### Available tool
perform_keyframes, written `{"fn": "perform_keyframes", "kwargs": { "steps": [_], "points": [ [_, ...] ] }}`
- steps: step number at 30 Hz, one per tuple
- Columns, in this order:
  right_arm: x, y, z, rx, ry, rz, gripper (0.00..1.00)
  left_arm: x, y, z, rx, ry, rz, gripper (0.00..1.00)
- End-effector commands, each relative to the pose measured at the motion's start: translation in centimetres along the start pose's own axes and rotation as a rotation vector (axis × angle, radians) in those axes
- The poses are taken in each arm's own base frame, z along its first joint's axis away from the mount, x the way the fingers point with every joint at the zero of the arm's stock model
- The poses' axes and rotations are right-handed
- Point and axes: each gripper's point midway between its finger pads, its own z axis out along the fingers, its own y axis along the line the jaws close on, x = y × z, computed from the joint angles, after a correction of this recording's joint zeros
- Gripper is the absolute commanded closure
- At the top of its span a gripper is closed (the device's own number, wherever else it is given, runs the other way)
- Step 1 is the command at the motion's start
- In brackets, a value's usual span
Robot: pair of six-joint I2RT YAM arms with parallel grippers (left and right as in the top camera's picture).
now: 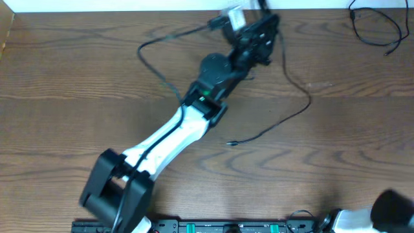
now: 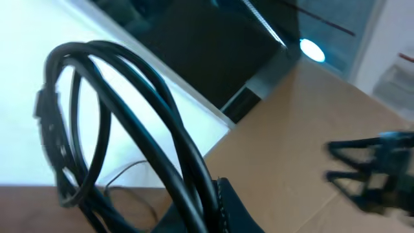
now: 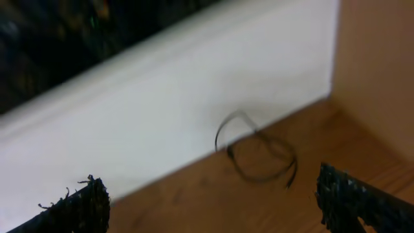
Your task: Untangle cables
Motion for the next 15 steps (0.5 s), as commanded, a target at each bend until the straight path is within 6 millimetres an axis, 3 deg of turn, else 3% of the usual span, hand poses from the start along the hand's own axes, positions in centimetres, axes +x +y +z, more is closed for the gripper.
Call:
{"fn": "perform_keyframes", "kwargs": {
  "steps": [1,4,8,12,15],
  "points": [
    [-2.1,0.8,-4.4,-0.001,-0.08,-0.025,0.01,3.1,0.4,3.1,0.034,0.051,0.008,0.92],
    [-2.8,1.6,-7.0,-0.002,-0.118,-0.073,0.01,7.6,0.0,5.6,0.077,0.111,-0.056,0.92],
    [-2.6,1.8,-7.3,-0.004,-0.109,-0.069,0.01,13.1,-2.5,8.1,0.142,0.162,-0.079,0.92],
    [-2.3,2.8,-7.5,-0.066,-0.093,0.01,0.01,17.0,-5.3,9.6,0.17,0.178,-0.101,0.92],
    [-2.4,3.5,-7.7,-0.105,-0.096,0.003,0.01,19.0,-5.6,10.5,0.118,0.14,-0.114,0.92]
  ]
}}
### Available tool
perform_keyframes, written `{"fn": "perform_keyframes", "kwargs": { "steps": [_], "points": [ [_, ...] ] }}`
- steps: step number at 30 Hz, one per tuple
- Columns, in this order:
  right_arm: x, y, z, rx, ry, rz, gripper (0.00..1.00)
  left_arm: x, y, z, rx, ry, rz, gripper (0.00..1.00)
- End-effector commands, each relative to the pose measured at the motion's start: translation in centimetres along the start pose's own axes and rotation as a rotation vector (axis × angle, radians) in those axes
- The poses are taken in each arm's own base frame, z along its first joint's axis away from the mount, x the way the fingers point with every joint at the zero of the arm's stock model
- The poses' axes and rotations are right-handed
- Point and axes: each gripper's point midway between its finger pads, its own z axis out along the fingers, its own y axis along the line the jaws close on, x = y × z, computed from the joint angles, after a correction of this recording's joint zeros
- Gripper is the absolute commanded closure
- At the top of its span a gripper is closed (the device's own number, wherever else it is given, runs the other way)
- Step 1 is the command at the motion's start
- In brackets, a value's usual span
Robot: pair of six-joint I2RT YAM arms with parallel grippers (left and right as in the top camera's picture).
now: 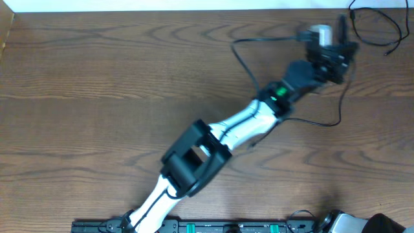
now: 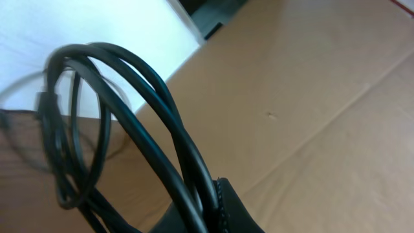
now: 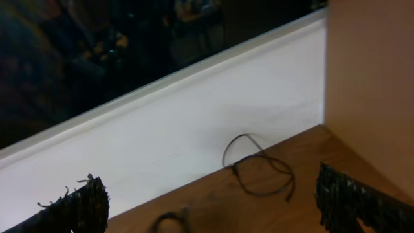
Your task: Untangle cables
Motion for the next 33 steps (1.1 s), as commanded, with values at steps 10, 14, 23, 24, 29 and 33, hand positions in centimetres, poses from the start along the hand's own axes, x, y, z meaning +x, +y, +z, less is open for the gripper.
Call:
{"fn": "perform_keyframes", "kwargs": {
  "steps": [10,14,23,24,29,33],
  "points": [
    [0.9,4.5,-0.8,-0.226,0.065,0.122,0.01,5.8,3.7,3.1,-0.134,-0.058,-0.248,0.92],
    [1.0,4.9,-0.8,-0.238,0.072,0.121,0.01,8.6,5.8,2.8,-0.165,-0.035,-0.368,0.92],
    [1.7,4.7,-0.8,-0.232,0.099,0.134,0.01,16.2,5.2,1.9,-0.157,0.274,-0.337,0.08],
    [1.8,4.7,-0.8,-0.231,0.102,0.136,0.01,17.2,5.7,1.4,-0.147,0.362,-0.284,0.07],
    [1.9,4.7,-0.8,-0.229,0.108,0.139,0.01,17.3,9.3,-1.2,-0.152,0.599,-0.245,0.07],
    [2.4,4.6,-0.8,-0.224,0.126,0.148,0.01,13.8,10.6,-1.8,-0.099,0.631,-0.275,0.07]
  ]
}}
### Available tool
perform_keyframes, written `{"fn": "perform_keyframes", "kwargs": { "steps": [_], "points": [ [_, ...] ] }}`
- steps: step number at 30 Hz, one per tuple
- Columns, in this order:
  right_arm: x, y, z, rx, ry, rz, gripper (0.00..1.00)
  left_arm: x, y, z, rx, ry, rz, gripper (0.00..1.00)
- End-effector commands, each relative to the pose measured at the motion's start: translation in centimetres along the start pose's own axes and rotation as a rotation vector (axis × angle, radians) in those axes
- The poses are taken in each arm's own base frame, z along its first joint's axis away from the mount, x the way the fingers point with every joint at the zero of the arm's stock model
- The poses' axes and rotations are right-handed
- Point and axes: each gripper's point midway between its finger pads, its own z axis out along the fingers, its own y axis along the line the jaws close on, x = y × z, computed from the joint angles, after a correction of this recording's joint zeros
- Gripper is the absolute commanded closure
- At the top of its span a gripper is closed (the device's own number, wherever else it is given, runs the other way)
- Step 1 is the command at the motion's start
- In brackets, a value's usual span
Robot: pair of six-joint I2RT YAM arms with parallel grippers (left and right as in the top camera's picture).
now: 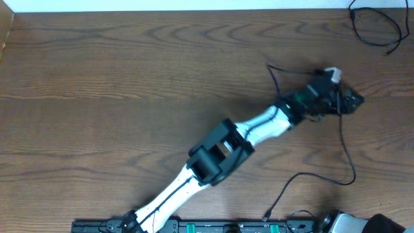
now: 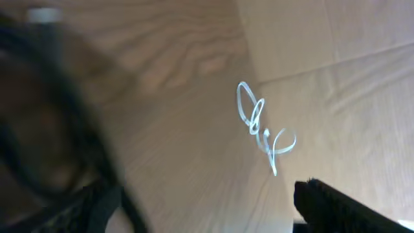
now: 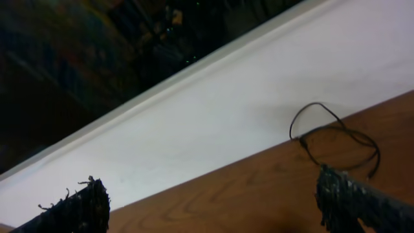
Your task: Untangle cables
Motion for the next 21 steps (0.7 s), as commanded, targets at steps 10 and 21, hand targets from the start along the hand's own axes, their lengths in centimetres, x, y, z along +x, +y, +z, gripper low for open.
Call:
{"fn": "perform_keyframes", "kwargs": {
  "steps": [10,21],
  "points": [
    [0.3,0.5,-0.3,-0.011,0.012,0.009,0.01,-3.8,-12.7,-9.1,0.622,0.262,0.415,0.07],
    [0.4,0.5,-0.3,-0.01,0.015,0.012,0.01,5.1,8.5,-10.3,-0.303,0.599,0.082,0.07]
  ]
}}
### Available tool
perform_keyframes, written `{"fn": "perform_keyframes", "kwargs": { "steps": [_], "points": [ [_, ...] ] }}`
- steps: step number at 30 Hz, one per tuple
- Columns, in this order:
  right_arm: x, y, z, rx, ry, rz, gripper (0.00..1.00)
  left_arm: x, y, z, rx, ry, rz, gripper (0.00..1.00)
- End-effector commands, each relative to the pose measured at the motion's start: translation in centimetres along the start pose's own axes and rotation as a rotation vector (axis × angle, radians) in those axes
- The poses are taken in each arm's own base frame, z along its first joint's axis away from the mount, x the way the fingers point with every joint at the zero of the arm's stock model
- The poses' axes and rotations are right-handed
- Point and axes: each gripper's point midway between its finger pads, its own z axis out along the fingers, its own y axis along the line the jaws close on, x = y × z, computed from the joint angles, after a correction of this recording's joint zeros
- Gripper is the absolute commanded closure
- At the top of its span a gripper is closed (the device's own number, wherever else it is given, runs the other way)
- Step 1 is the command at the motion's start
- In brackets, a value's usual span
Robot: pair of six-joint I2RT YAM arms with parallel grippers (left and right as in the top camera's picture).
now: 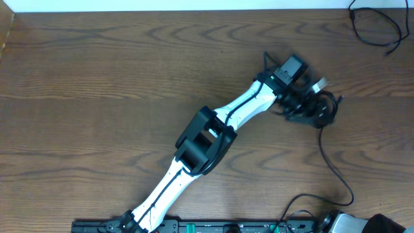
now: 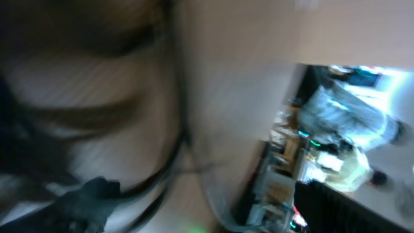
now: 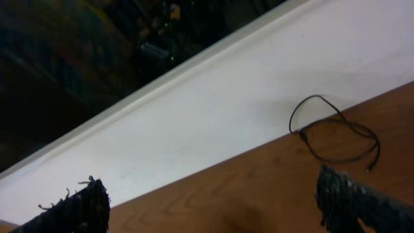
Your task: Untangle cables
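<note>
In the overhead view my left arm reaches across the table to the right, and my left gripper (image 1: 315, 107) is down at a bunched black cable coil (image 1: 321, 111) with a white plug (image 1: 319, 83). The cable's tail (image 1: 341, 173) runs toward the front edge. The left wrist view is blurred. Its two fingers stand far apart at the bottom corners, so my left gripper (image 2: 213, 200) is open, with a dark cable strand (image 2: 173, 152) crossing between them. My right gripper (image 3: 220, 207) is open and empty, low over the wood.
A second thin black cable (image 1: 373, 26) lies looped in the far right corner, also seen as the thin cable (image 3: 336, 129) against the white wall (image 3: 213, 123). The dark base rail (image 1: 213, 226) runs along the front edge.
My left wrist has turned and moved slightly left. The coil now lies bunched on the table at the gripper, and the white plug sits a little lower and further left. The right gripper has barely moved.
My left gripper was shut on the coiled black cable at the far middle of the table. Then it held the coil at the far right. Then it was lower on the right side with fingers apart, and now the coil lies bunched there.
</note>
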Motion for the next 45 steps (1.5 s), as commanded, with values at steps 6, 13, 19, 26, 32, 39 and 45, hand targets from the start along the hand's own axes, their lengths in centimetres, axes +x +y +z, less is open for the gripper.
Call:
{"fn": "perform_keyframes", "kwargs": {
  "steps": [6,13,19,26,32,39,45],
  "points": [
    [0.2,0.7,-0.3,-0.018,0.007,0.003,0.01,1.7,11.7,-5.1,-0.699,-0.047,-0.076,0.07],
    [2.6,0.5,0.7,0.006,0.095,-0.014,0.01,1.5,13.3,-12.7,-1.093,-0.144,-0.058,0.07],
    [10.6,-6.6,1.5,0.324,0.396,0.12,0.01,-0.2,8.1,-19.9,-1.143,-0.327,-0.024,0.06],
    [21.6,-7.3,1.4,0.119,0.899,-0.038,0.01,0.1,1.2,-31.7,-1.073,-0.605,-0.075,0.06],
    [32.9,-6.9,1.9,-0.062,1.2,-0.076,0.05,4.1,-3.2,-40.2,-1.028,-0.758,-0.119,0.06],
    [41.5,-8.6,0.6,0.08,1.402,-0.075,0.01,6.5,-3.7,-41.7,-1.044,-0.745,-0.149,0.06],
    [44.2,-11.3,-1.8,0.581,1.444,-0.106,0.01,6.5,-3.7,-41.7,-1.043,-0.747,-0.149,0.06]
  ]
}}
